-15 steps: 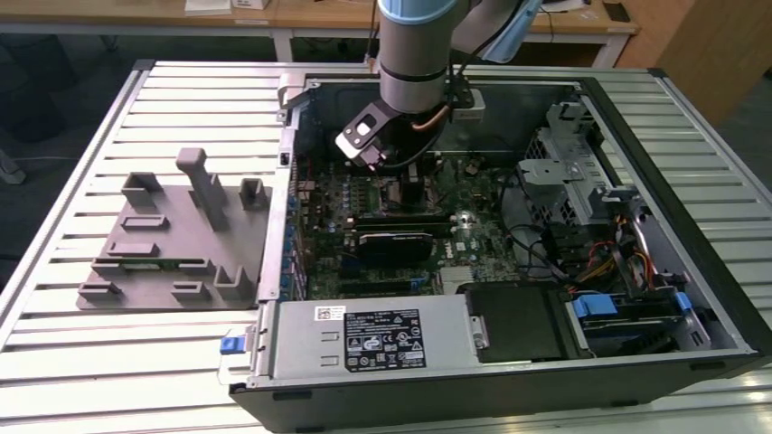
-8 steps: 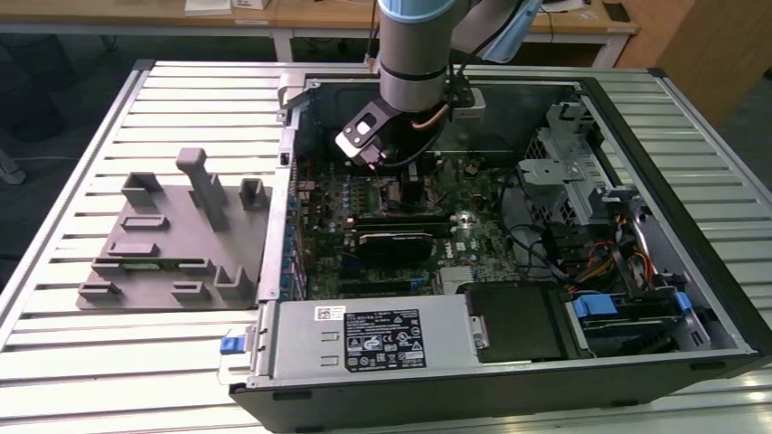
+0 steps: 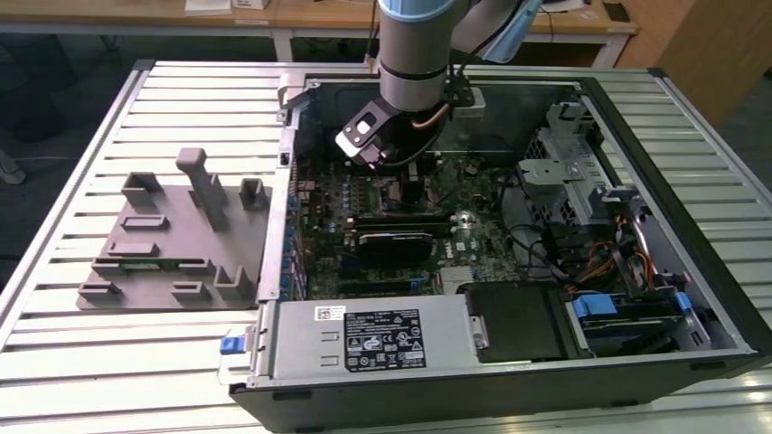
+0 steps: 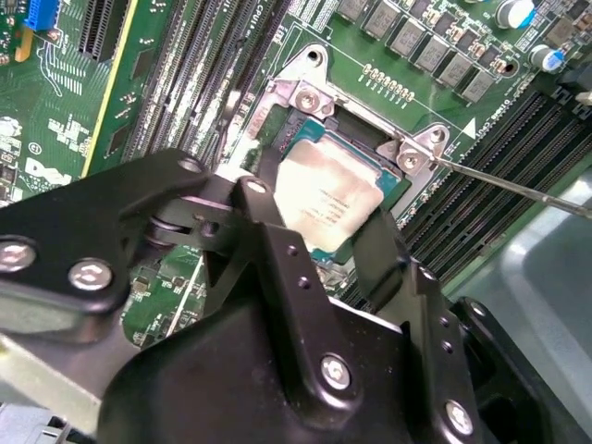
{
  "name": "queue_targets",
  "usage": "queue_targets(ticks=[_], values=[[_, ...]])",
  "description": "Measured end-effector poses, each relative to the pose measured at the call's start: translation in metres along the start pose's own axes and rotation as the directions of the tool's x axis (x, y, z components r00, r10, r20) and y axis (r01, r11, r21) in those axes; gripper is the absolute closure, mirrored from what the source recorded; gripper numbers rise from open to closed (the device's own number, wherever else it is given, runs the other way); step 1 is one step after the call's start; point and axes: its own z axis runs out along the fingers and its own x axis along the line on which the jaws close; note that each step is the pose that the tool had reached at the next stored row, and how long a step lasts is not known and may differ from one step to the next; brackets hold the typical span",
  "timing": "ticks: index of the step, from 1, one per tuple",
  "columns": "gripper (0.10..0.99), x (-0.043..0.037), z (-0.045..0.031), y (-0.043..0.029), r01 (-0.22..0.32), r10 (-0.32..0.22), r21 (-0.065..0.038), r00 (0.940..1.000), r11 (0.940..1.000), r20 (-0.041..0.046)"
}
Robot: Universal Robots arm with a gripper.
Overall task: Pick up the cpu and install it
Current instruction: 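Place the cpu into insertion slot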
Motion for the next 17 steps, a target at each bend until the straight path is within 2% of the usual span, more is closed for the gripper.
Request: queue_targets(ticks=[1,11,17], values=[[0.553,0.0000,-0.0001,0.0000,0.000,0.000,0.000,1.0000,1.0000,0.0001],[0.557,0.0001,-0.0024,0.0003,0.000,0.000,0.000,1.0000,1.0000,-0.0005],[0.557,0.0000,-0.0021,0.0033,0.005,-0.005,0.000,1.0000,1.0000,-0.0003]])
